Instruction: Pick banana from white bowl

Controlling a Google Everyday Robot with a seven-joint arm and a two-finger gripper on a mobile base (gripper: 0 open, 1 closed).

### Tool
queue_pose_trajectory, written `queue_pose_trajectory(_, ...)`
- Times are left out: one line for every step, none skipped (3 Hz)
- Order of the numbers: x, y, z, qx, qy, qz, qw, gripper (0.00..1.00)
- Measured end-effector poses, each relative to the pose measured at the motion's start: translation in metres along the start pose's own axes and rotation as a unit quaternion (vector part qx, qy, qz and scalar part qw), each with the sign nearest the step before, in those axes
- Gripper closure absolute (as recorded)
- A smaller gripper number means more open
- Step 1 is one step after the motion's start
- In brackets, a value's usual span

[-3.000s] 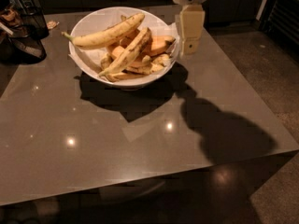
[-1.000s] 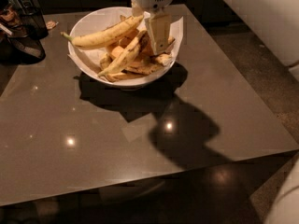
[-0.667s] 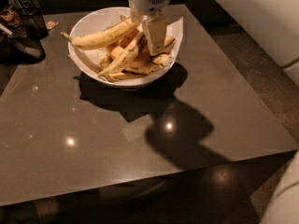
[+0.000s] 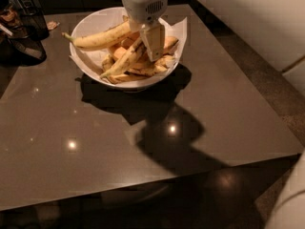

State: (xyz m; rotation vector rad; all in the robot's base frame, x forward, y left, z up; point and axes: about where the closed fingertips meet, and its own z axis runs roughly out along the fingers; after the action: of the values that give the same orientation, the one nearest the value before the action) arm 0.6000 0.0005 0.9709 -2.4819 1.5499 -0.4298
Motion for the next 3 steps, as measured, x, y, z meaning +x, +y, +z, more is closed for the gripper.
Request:
queue_pose_trajectory(-0.0028,0.0006,0.0068,-0.006,0.009,-0.009,0.9999,0.38)
queue_pose_trajectory(-0.0004,-0.0024,0.0117,-0.007,0.022,-0.017,0.9996,0.39)
queue_pose_trajectory(0.0004,-0.0077,0.015,-0.007,0.03,-0.024,0.9992,0.41)
